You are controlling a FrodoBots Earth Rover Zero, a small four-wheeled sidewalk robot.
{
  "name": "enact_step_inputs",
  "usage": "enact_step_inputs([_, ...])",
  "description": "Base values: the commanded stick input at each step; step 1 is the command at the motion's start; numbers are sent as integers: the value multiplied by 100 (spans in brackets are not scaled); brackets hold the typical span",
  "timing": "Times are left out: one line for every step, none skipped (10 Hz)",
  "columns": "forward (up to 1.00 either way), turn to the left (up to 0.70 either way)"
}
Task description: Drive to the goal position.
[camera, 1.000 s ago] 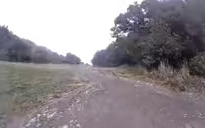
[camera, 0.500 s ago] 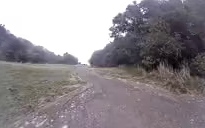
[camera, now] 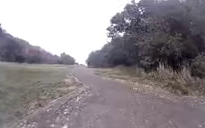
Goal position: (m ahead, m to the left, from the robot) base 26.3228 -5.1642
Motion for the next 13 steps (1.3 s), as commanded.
enact_step_inputs([45, 0])
enact_step_inputs([45, 0])
enact_step_inputs([45, 0])
enact_step_inputs([45, 0])
enact_step_inputs([45, 0])
enact_step_inputs([45, 0])
enact_step_inputs([45, 0])
enact_step_inputs([45, 0])
enact_step_inputs([45, 0])
enact_step_inputs([45, 0])
enact_step_inputs([45, 0])
enact_step_inputs([45, 0])
enact_step_inputs([45, 10])
